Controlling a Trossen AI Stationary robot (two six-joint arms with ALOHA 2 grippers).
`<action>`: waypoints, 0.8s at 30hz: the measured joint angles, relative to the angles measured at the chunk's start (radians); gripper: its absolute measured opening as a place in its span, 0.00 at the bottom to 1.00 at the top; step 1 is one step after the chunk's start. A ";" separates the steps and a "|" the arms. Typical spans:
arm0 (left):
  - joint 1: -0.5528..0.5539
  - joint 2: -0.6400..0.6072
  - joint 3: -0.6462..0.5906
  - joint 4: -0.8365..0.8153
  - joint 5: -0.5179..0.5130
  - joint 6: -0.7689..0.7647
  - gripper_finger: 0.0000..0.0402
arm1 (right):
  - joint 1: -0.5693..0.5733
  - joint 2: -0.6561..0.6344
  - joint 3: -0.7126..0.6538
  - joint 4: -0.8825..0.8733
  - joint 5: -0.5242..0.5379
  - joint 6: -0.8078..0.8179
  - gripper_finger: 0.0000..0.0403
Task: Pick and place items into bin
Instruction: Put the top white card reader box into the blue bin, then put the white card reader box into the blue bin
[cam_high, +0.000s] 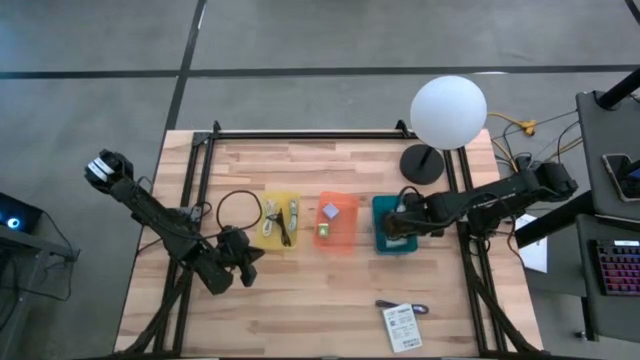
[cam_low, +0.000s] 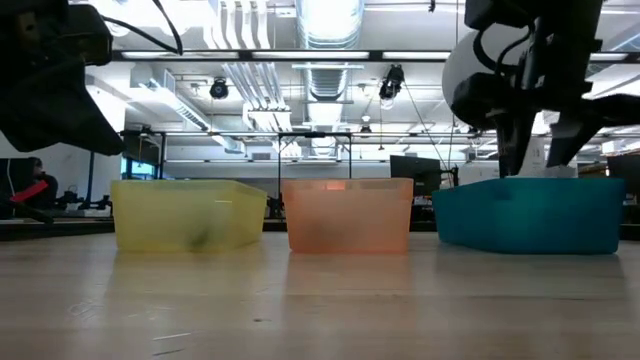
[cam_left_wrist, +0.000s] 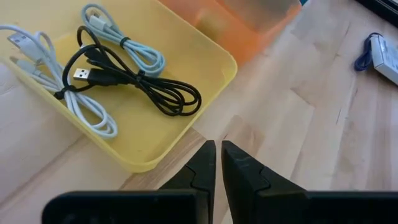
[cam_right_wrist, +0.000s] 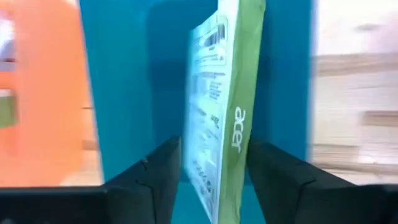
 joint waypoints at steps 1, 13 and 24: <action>0.000 0.000 0.000 0.000 -0.001 0.000 0.03 | 0.000 0.004 0.019 -0.056 0.004 -0.009 0.43; 0.009 0.000 0.000 0.014 -0.006 -0.005 0.03 | 0.176 0.082 0.198 -0.251 -0.109 -0.360 0.24; 0.088 0.090 -0.030 0.562 0.248 0.307 0.03 | 0.690 0.189 0.265 0.000 -0.243 -0.042 0.45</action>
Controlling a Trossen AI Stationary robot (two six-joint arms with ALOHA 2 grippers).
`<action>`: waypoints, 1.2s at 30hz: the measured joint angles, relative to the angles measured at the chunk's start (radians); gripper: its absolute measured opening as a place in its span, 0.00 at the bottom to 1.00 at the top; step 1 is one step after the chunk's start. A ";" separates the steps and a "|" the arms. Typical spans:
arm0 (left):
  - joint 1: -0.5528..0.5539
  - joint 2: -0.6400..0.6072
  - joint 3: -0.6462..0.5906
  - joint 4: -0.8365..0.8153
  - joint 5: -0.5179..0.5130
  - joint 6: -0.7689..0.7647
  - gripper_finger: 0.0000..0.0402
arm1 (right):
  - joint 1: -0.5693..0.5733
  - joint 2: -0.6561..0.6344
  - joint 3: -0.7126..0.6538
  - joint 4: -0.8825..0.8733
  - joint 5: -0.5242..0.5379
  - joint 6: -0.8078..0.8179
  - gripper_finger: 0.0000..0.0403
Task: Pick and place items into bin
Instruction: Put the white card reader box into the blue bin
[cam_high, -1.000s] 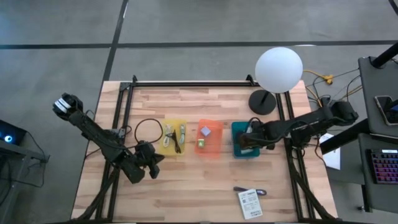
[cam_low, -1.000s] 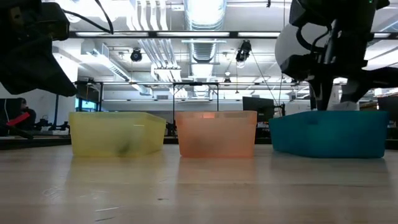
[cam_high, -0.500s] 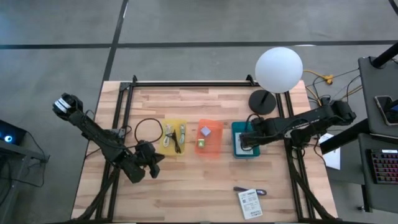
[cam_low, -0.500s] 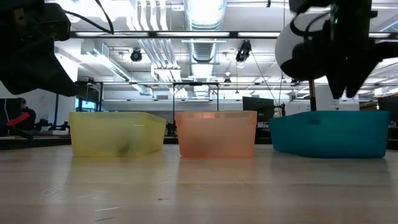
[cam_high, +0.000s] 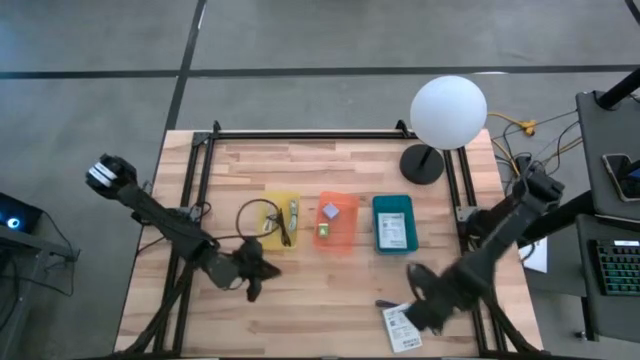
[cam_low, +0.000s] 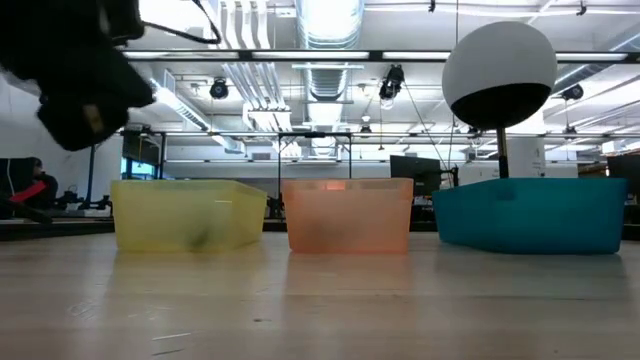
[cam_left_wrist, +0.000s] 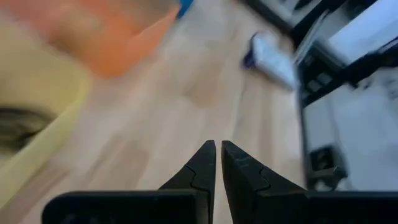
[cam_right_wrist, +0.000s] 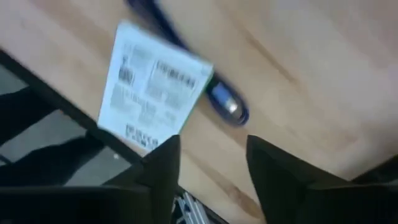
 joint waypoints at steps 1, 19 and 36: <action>0.014 0.031 0.003 0.051 0.002 0.003 0.03 | 0.048 0.007 0.007 0.004 0.031 0.039 0.47; 0.100 0.699 0.681 0.113 0.127 0.005 0.03 | 0.291 0.016 -0.341 0.519 0.316 0.333 0.56; 0.179 0.808 0.849 -0.047 0.286 0.103 0.03 | 0.214 0.047 -0.424 0.728 0.394 0.239 0.56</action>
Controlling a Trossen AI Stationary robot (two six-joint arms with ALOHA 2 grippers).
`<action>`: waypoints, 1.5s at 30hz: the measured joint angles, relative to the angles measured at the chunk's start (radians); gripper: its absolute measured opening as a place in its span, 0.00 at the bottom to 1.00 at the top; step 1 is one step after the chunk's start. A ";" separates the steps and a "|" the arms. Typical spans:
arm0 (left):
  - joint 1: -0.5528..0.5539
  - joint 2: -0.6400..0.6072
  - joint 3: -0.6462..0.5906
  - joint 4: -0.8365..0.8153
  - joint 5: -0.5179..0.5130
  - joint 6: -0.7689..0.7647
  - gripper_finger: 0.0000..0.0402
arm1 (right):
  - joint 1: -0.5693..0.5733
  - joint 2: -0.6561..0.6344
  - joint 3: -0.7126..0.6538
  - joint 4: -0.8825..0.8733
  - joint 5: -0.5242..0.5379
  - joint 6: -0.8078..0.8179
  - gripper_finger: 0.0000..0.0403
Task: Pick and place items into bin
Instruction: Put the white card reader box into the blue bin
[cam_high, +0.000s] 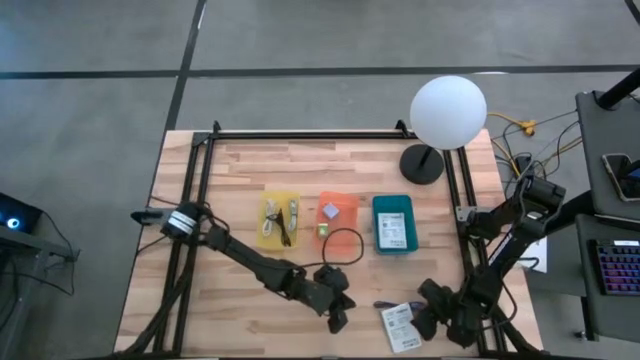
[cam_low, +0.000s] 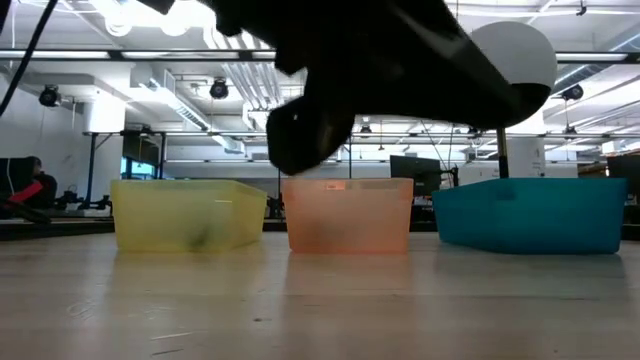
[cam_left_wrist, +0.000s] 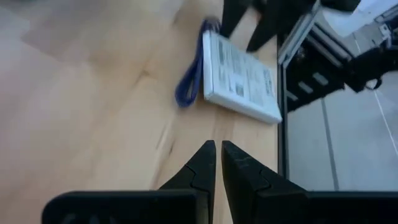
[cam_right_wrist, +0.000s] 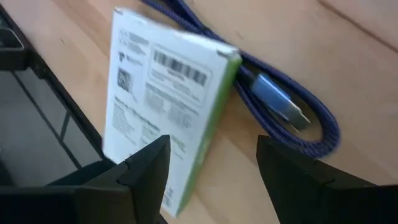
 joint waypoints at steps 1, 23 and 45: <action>-0.001 0.022 0.017 0.006 0.015 -0.006 0.03 | -0.008 0.000 -0.001 0.005 0.000 -0.012 0.56; -0.019 0.184 0.247 -0.003 0.056 -0.001 0.03 | -0.173 0.105 0.032 0.193 -0.121 -0.276 0.56; -0.049 0.250 0.306 0.009 0.134 0.001 0.03 | -0.083 0.040 0.254 -0.262 -0.210 -0.531 0.53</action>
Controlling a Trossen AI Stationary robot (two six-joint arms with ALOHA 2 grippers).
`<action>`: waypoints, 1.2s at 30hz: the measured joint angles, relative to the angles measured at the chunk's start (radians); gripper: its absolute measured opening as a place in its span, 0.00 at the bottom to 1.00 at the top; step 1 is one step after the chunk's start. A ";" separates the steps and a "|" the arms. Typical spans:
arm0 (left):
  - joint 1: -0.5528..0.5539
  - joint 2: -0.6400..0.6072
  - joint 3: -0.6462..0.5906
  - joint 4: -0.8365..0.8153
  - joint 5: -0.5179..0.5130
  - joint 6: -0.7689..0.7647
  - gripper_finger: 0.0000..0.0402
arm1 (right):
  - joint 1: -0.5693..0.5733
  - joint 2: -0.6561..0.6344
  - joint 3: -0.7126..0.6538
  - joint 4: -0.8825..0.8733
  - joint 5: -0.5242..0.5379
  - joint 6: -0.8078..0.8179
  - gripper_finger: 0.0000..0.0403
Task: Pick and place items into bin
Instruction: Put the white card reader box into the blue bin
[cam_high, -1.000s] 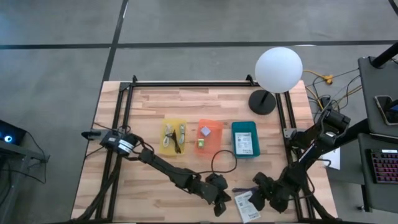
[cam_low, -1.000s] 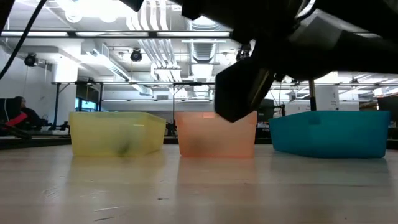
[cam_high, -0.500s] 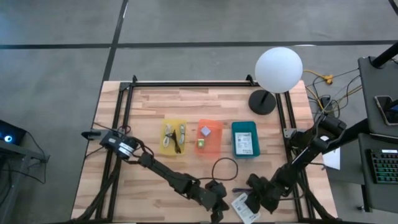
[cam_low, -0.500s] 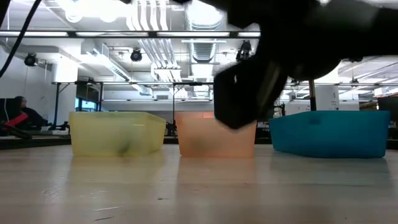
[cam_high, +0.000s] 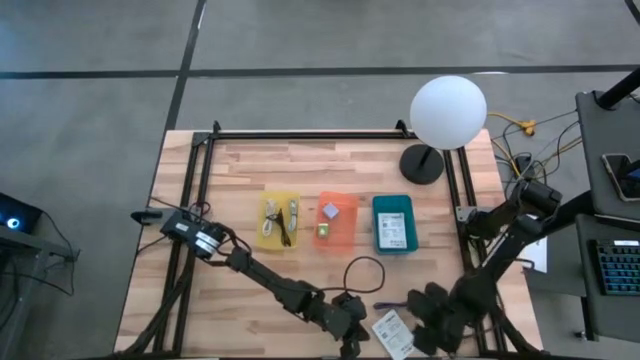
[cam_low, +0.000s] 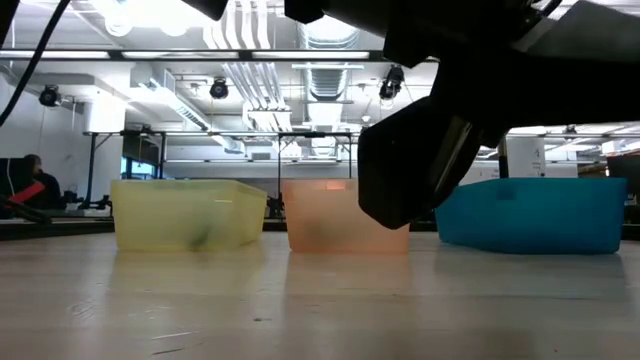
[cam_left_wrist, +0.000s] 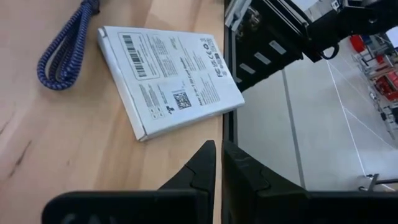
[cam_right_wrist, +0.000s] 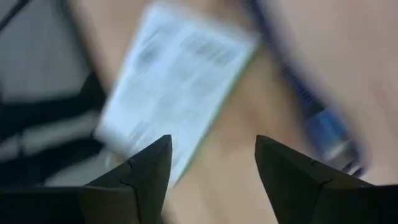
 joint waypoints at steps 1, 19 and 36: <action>-0.001 0.000 0.000 0.000 0.000 0.000 0.03 | 0.011 0.003 0.015 0.006 -0.032 -0.013 0.51; -0.005 0.000 0.000 -0.018 -0.012 0.006 0.03 | 0.032 0.253 0.140 0.041 -0.218 0.058 0.16; -0.037 -0.080 0.001 -0.409 -0.088 0.008 0.03 | -0.235 0.245 0.149 0.099 -0.033 -0.262 0.12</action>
